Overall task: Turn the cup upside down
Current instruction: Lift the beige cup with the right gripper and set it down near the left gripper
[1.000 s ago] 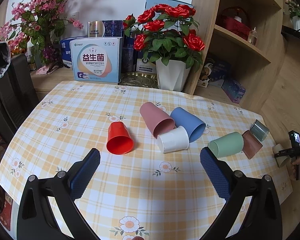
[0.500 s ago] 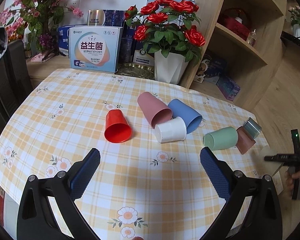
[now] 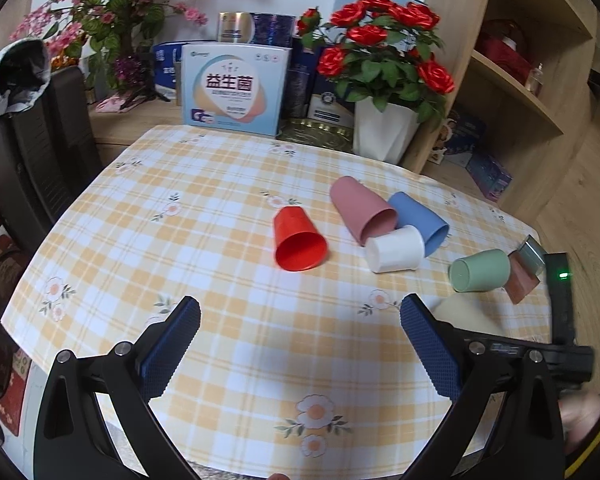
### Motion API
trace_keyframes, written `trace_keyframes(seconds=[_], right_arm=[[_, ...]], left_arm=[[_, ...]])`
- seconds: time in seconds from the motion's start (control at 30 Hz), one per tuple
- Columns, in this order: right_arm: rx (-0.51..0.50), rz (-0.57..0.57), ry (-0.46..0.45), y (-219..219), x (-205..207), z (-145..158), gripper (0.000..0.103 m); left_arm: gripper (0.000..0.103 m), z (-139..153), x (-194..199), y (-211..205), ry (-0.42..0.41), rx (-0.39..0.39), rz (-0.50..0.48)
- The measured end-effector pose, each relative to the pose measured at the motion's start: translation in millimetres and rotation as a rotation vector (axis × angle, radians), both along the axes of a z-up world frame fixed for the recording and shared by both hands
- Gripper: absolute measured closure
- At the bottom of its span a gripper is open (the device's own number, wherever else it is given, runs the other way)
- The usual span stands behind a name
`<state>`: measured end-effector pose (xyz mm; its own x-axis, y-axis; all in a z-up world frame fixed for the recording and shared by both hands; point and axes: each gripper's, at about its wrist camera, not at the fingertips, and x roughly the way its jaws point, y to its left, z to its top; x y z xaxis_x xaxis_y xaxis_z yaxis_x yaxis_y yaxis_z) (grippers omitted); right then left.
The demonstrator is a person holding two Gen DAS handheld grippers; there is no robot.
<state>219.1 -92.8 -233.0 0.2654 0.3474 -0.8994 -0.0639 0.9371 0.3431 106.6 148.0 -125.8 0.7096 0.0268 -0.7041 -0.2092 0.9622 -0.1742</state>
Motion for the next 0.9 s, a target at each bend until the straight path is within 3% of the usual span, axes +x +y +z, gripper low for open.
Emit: trace_keyframes(seconds=[0.3,0.53,0.7,0.9], right_arm=[[-0.063,-0.005,0.036,39,-14,-22,0.036],[0.009,0.069,0.052,46,-19,-25,0.035],[0.105,0.064,-0.026,30,-22,1,0.014],[0.063,0.015,-0.148,-16,-26,30,0.014]], left_arm=[[0.005,-5,-5,11,0.016,-0.023,0.022],[0.005,-9,1,5,0.034,-0.040,0.004],[0.005,-7,3,3,0.037,-0.062,-0.008],[0.005,-11,15,-12,0.079,-0.102,-0.073]])
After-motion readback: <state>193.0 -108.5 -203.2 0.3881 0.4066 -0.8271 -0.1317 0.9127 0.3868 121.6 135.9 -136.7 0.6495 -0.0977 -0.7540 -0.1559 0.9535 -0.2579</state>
